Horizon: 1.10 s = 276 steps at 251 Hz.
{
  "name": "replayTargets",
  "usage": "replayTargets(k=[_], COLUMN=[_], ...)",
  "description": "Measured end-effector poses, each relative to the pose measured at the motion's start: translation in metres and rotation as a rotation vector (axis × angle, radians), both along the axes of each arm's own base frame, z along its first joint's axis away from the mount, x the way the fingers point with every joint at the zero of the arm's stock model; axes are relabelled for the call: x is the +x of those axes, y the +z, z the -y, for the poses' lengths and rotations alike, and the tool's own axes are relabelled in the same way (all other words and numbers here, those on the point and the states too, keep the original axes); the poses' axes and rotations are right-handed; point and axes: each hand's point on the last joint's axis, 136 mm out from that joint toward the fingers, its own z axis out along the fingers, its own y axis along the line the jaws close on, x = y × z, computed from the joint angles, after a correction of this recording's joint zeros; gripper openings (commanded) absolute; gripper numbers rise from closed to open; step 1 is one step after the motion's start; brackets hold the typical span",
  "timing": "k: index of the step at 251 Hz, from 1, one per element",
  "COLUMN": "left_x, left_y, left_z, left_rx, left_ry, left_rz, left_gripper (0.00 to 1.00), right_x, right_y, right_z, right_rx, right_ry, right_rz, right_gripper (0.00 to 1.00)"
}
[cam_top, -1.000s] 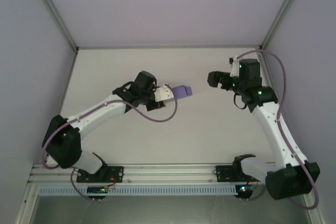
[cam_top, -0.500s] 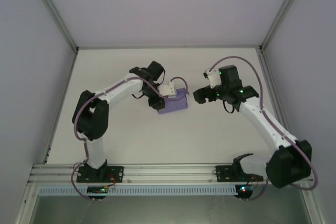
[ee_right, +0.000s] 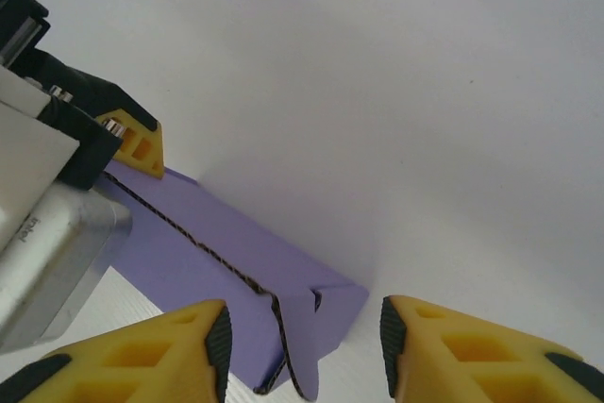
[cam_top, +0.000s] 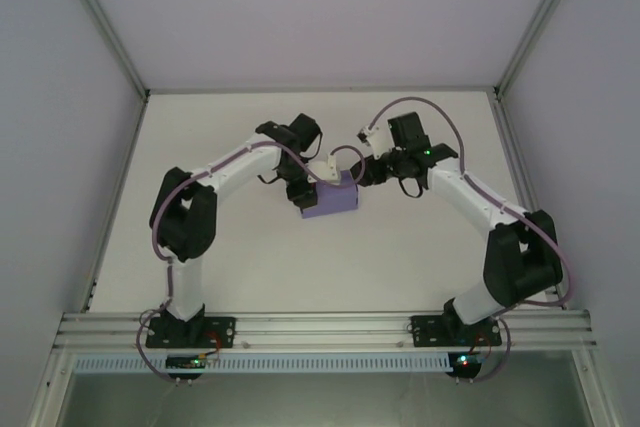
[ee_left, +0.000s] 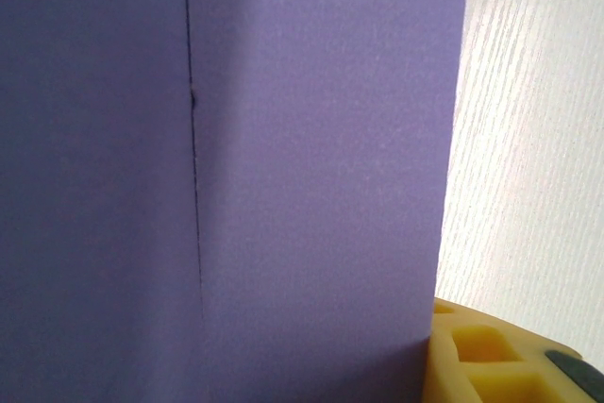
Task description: Assemble paper box
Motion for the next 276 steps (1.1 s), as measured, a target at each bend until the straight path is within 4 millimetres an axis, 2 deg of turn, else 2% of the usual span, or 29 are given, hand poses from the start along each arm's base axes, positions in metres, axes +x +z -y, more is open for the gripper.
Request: replayTargets(k=[38, 65, 102, 152, 200, 276], left_x=[0.000, 0.001, 0.002, 0.001, 0.001, 0.001], left_y=[0.000, -0.001, -0.001, -0.002, -0.002, -0.002], left_z=[0.001, 0.001, 0.001, -0.003, -0.003, -0.003], left_rx=[0.003, 0.008, 0.016, 0.038, 0.039, 0.039], left_ry=[-0.001, 0.010, 0.020, 0.035, 0.045, 0.066], left_rz=[-0.001, -0.007, -0.014, -0.022, -0.025, -0.028], left_gripper=[0.28, 0.28, 0.30, 0.34, 0.35, 0.39], right_x=[-0.001, 0.001, 0.001, -0.004, -0.004, -0.002], right_y=[-0.012, -0.013, -0.016, -0.020, -0.022, -0.025], right_z=[-0.005, -0.008, -0.008, -0.013, -0.013, -0.014], right_rx=[-0.008, -0.023, -0.074, -0.100, 0.002, 0.140], right_ry=[0.020, 0.038, 0.010, -0.144, -0.302, -0.402], right_rz=[-0.043, -0.046, -0.034, 0.045, 0.177, 0.230], right_gripper=[0.17, 0.04, 0.01, 0.01, 0.01, 0.00])
